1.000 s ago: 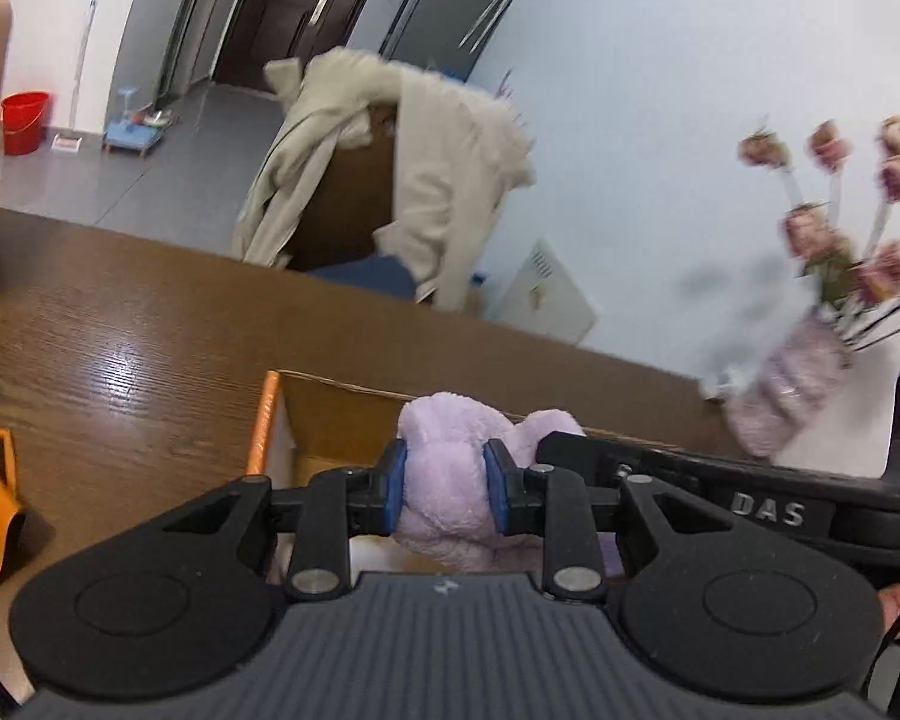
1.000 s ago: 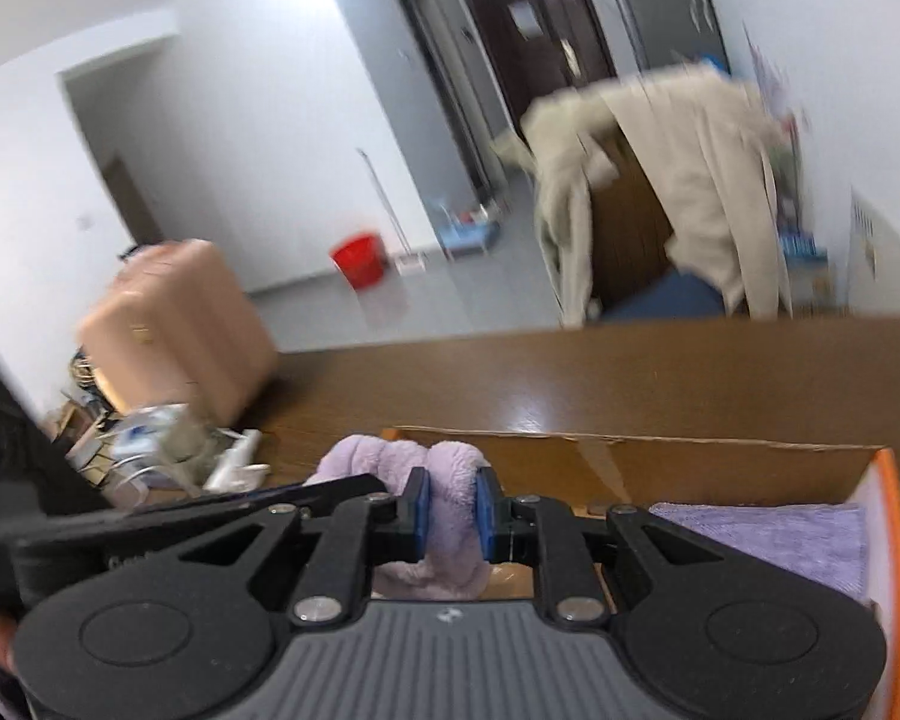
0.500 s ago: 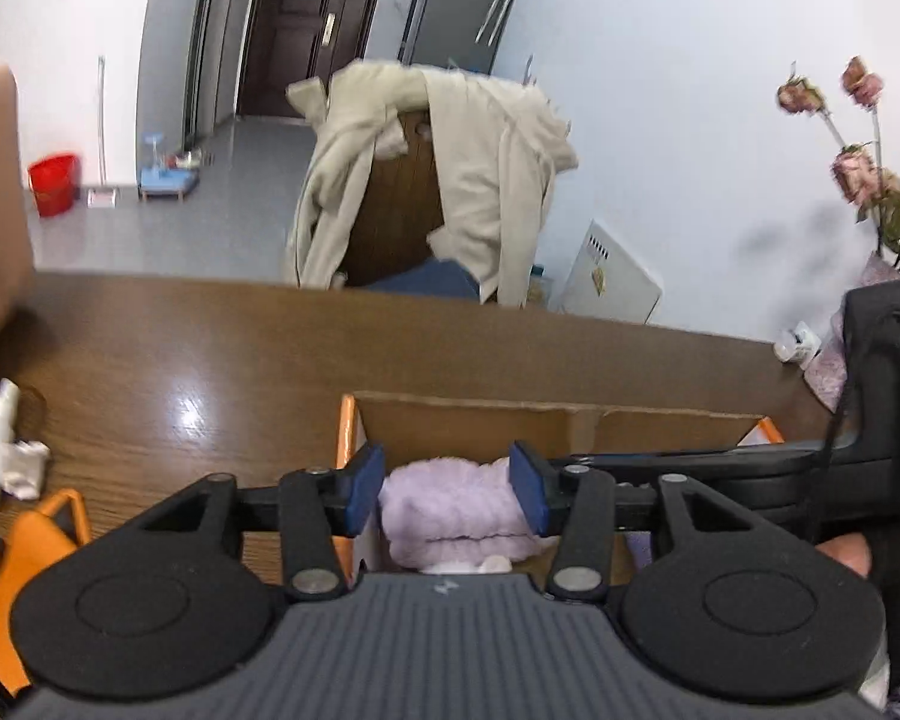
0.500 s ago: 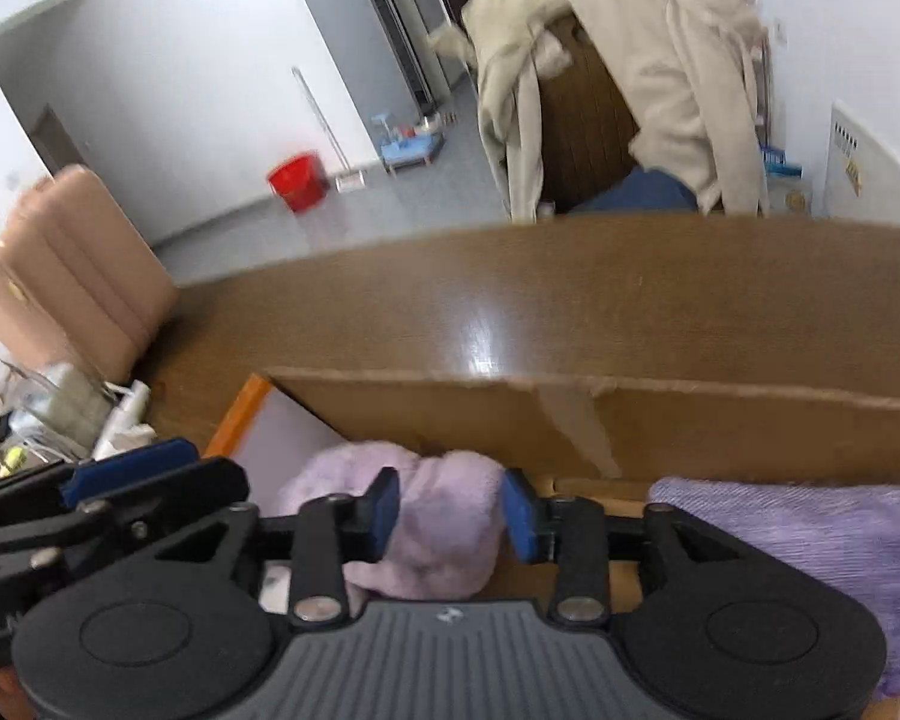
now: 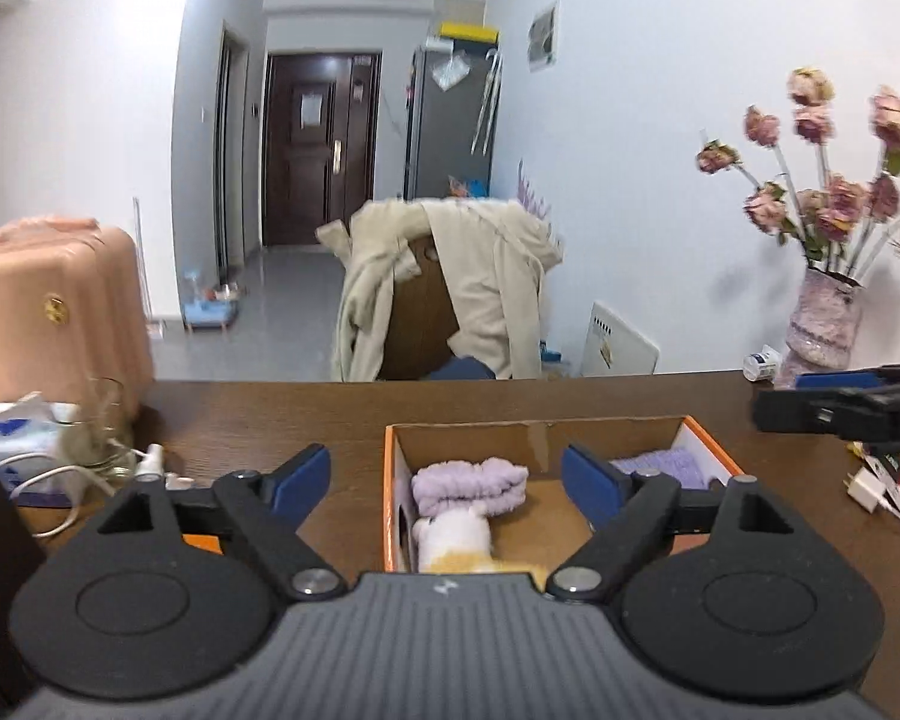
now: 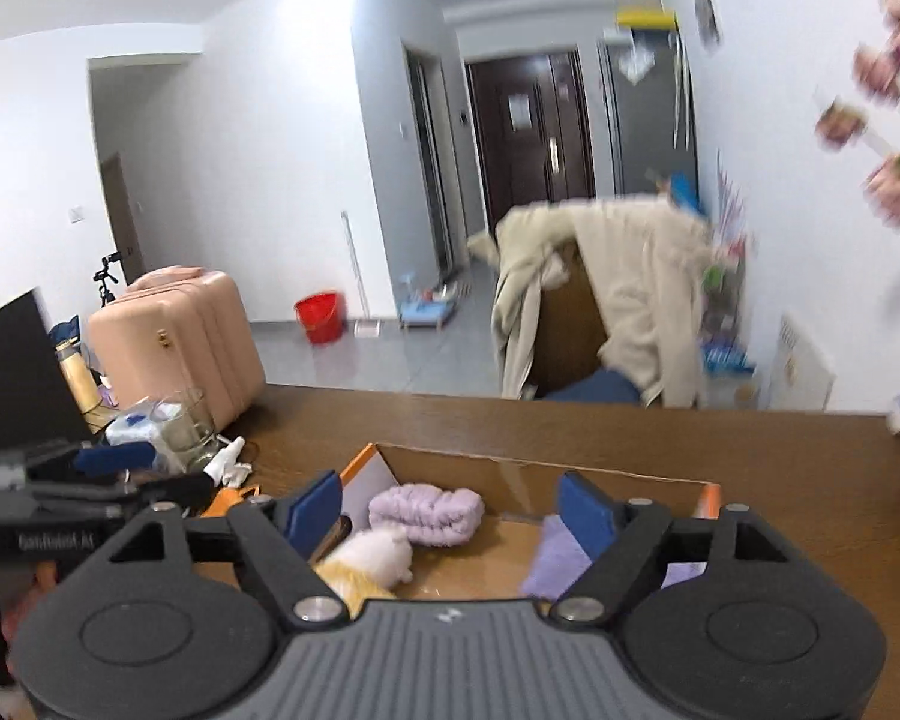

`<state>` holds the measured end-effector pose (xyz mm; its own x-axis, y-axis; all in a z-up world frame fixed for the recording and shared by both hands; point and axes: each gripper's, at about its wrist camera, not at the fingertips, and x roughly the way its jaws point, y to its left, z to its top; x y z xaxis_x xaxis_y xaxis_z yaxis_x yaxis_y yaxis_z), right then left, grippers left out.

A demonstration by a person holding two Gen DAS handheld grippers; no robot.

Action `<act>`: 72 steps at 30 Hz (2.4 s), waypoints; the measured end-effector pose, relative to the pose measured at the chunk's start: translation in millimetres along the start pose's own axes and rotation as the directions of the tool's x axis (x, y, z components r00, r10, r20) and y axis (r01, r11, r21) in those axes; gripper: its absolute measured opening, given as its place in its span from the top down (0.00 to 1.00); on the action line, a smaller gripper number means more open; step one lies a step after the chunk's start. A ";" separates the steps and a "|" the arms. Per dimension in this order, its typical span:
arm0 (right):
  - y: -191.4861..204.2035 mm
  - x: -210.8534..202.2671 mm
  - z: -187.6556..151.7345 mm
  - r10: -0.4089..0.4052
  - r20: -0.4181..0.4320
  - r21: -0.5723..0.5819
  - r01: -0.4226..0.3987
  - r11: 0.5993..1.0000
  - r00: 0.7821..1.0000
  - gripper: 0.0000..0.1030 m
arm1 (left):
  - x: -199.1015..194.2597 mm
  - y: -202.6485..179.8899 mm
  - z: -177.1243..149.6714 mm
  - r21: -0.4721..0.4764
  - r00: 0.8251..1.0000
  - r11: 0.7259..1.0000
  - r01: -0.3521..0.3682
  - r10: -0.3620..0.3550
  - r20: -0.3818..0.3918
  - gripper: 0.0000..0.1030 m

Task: Organize soft objects
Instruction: 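Move both grippers back toward the remaining soft items, then grasp the blue fluffy ball with the left gripper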

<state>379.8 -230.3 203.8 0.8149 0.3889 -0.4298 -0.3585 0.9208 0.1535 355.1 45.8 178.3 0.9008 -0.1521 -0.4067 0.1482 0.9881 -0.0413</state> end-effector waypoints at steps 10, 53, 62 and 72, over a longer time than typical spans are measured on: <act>34.3 -100.1 -142.0 -0.088 0.091 -0.060 0.094 0.994 0.992 0.18 | -100.7 -26.6 -113.6 0.013 0.992 1.000 -0.017 0.015 0.124 0.00; 48.0 -65.7 -203.7 0.017 0.005 0.117 -0.017 0.993 1.000 0.55 | -46.9 -38.0 -172.7 -0.063 0.998 0.997 0.043 -0.045 -0.044 0.00; 53.7 0.4 -163.0 0.063 -0.030 0.136 -0.058 0.989 0.998 0.58 | 11.6 -16.1 -159.3 -0.184 0.949 0.955 0.232 -0.264 -0.174 0.28; 23.8 46.0 -178.1 0.126 -0.132 0.250 -0.090 0.964 0.983 0.69 | 45.2 -1.2 -167.7 -0.326 0.886 0.887 0.328 -0.408 -0.219 0.37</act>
<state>327.6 -195.6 29.2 0.6960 0.4947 -0.5204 -0.3050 0.8599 0.4094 327.2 41.6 6.9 0.6488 -0.5329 -0.5433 0.2935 0.8339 -0.4675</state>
